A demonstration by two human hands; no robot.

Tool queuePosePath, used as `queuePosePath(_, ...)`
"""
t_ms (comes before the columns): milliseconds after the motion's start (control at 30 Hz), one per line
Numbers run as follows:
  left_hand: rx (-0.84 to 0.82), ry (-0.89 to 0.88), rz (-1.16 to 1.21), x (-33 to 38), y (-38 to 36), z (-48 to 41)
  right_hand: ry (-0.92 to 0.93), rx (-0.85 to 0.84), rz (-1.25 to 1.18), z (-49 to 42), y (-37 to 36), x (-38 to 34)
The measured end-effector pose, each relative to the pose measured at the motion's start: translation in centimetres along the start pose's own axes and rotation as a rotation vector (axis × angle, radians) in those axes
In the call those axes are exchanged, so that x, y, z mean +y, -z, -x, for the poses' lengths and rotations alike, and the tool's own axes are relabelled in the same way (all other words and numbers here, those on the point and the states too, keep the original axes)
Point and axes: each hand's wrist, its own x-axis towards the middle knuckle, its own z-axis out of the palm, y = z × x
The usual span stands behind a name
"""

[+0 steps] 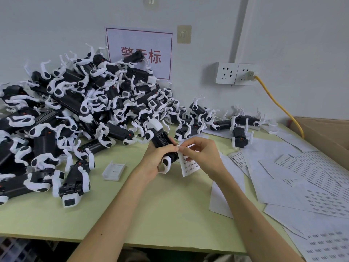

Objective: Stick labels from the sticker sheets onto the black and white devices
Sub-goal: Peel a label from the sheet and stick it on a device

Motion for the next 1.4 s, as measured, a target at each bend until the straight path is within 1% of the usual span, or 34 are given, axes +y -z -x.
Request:
queuePosePath(100,0.034,0.022,-0.001,-0.3,-0.2,-0.1,0.021,0.057,0.014,-0.1,0.1,0.2)
queuePosePath(233,0.11,0.023,0.021,-0.3,-0.3,-0.1,0.061,0.081,0.036,0.0,-0.3,0.5)
queuePosePath(333,0.129,0.013,-0.027,-0.3,-0.2,-0.3,0.084,0.069,0.05,0.0,-0.6,0.6)
queuePosePath(433,0.145,0.009,-0.048,-0.4,-0.2,-0.3,0.067,0.033,0.014,0.1,-0.5,0.5)
queuePosePath(700,0.099,-0.002,-0.038,-0.4,-0.2,-0.3,0.028,0.012,-0.031,0.1,-0.5,0.2)
queuePosePath(800,0.108,0.003,-0.024,-0.4,-0.2,-0.3,0.021,0.017,-0.028,0.0,-0.4,0.3)
queuePosePath(900,0.123,0.036,-0.013,-0.3,-0.1,-0.3,0.028,-0.019,-0.064,0.1,-0.3,0.2)
queuePosePath(967,0.117,0.049,0.002,-0.2,0.1,-0.3,0.05,-0.01,-0.028,0.1,-0.5,0.2)
queuePosePath(1067,0.068,0.097,0.098,-0.1,0.0,-0.1,0.069,0.055,0.08,0.1,-0.7,0.3)
queuePosePath(1133,0.067,0.13,0.104,-0.2,-0.1,-0.1,0.07,0.081,0.118,0.2,-0.7,0.4)
queuePosePath(1267,0.173,0.144,0.047,-0.3,-0.3,-0.1,0.106,0.099,0.19,0.4,-0.8,0.4)
queuePosePath(1400,0.244,0.109,-0.042,-0.3,-0.4,-0.2,0.119,0.102,0.21,0.4,-1.0,0.4)
